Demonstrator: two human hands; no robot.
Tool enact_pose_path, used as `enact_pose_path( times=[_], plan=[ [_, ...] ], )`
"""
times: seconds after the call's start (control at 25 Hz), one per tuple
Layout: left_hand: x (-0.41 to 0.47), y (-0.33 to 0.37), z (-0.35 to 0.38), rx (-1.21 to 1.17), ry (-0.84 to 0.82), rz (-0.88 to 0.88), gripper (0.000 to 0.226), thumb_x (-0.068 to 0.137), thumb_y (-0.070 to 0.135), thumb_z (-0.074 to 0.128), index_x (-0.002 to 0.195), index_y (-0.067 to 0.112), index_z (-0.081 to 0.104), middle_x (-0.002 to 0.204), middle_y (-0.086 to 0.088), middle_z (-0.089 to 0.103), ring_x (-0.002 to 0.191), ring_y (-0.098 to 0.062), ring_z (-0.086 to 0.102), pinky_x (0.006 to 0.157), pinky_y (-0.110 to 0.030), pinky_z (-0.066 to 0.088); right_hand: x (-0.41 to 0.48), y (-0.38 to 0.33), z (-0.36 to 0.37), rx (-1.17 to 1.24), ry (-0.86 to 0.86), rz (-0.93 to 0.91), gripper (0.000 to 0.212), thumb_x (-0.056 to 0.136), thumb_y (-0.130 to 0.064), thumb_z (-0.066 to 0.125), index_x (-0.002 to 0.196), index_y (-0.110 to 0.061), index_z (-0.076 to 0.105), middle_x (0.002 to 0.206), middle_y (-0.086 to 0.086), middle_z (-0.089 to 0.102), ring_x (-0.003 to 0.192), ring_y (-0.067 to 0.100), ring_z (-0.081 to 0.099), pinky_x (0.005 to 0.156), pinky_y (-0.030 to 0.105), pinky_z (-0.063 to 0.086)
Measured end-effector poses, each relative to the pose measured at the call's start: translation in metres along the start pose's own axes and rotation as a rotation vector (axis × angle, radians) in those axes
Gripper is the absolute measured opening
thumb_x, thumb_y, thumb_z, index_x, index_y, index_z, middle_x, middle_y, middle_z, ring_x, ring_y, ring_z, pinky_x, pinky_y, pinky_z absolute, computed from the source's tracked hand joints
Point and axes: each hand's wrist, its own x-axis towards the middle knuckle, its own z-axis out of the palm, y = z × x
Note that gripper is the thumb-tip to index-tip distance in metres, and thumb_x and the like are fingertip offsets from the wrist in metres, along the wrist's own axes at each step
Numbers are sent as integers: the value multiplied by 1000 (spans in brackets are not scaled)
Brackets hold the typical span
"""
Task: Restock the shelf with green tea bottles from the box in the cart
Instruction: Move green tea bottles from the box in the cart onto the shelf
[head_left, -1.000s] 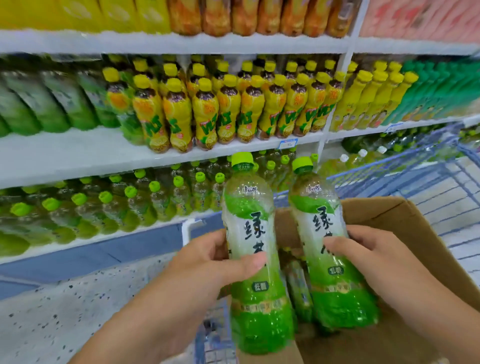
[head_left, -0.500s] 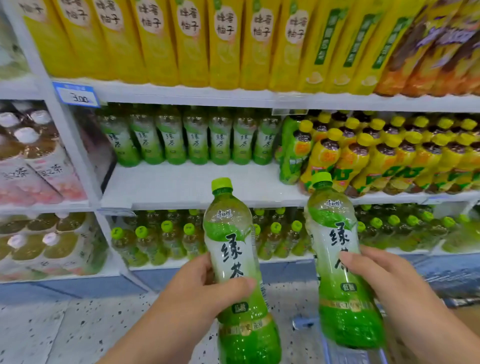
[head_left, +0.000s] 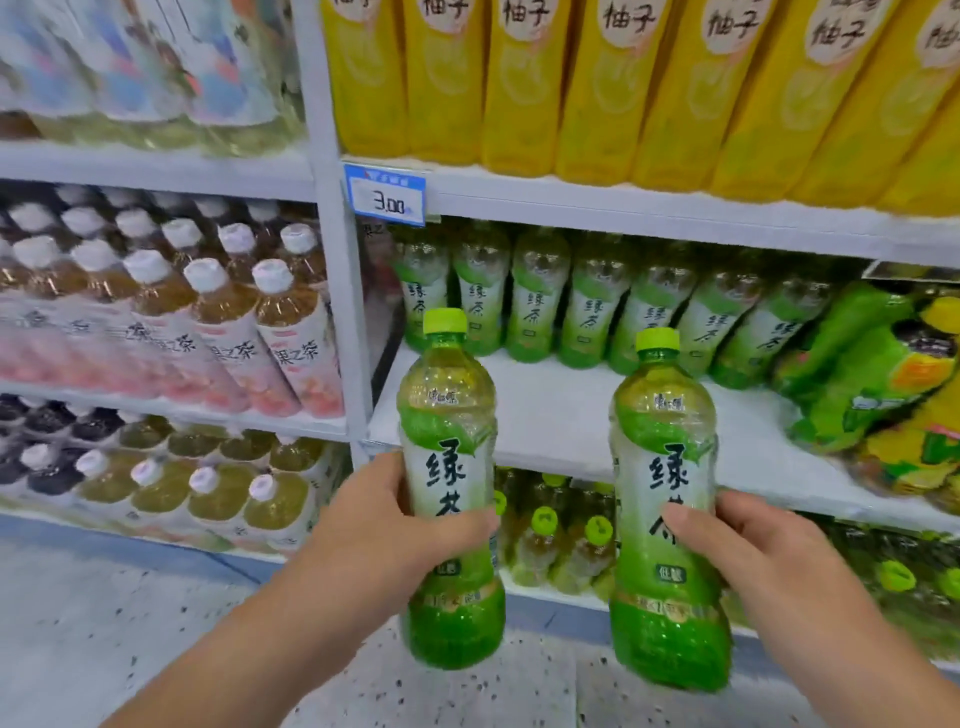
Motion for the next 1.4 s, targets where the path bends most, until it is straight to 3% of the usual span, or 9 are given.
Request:
enact_pose_path(
  times=[0.28,0.4,0.56,0.76,0.96,1.12,1.24,1.32,1.4],
  plan=[
    [78,21,-40,207,207,197,42,67,20,90,99,25,65,81,13,76,68,-1,72,57,-19,56,83,-22,46,-81,-74,-148,9,84,-31,73,91,-26,75,84,-17,77,75,2,72,76,31,56],
    [115,23,-45,208,259,302,44,67,16,89,102,26,63,86,9,77,74,-5,73,67,-29,61,117,-28,63,-70,-100,-227,9,87,-29,71,95,-29,73,87,-22,76,77,-5,71,68,16,53],
    [155,13,-42,206,289,418,48,73,18,86,108,31,55,94,12,72,83,0,69,74,-26,58,155,-28,86,-16,-133,-297,15,90,-23,69,104,-27,72,94,-21,76,85,-6,71,68,11,53],
    [189,2,-40,153,256,545,58,78,13,83,125,24,51,109,10,67,95,3,65,79,-17,54,185,-19,106,39,-134,-382,25,91,-15,68,111,-29,65,100,-27,73,90,-7,69,68,5,51],
    [208,-8,-37,96,218,615,63,81,9,80,133,23,47,115,12,64,103,9,61,79,-5,48,194,-2,119,69,-136,-447,37,89,-9,68,118,-31,57,112,-22,70,104,-5,66,85,10,52],
    [214,-18,-33,93,212,634,63,81,12,79,132,28,45,116,14,63,104,7,61,87,-11,51,190,8,125,47,-141,-503,45,86,-20,68,126,-33,53,121,-24,66,114,-6,61,93,12,50],
    [216,-33,-31,167,233,574,61,75,18,84,126,28,51,116,11,64,105,1,62,91,-23,53,188,17,126,-41,-67,-486,54,78,-41,69,129,-36,54,127,-22,63,122,-2,57,104,27,46],
    [214,-43,-24,237,330,545,66,71,25,87,129,27,55,117,7,61,107,-6,60,92,-27,52,184,25,130,-128,22,-445,54,76,-47,72,127,-37,57,125,-20,64,120,-1,57,105,32,46],
    [212,-46,-13,278,450,526,71,72,28,86,135,26,54,117,5,57,110,-10,56,94,-27,49,182,32,138,-144,88,-424,53,75,-40,79,124,-35,59,117,-19,68,110,-4,62,98,27,51]
  ],
)
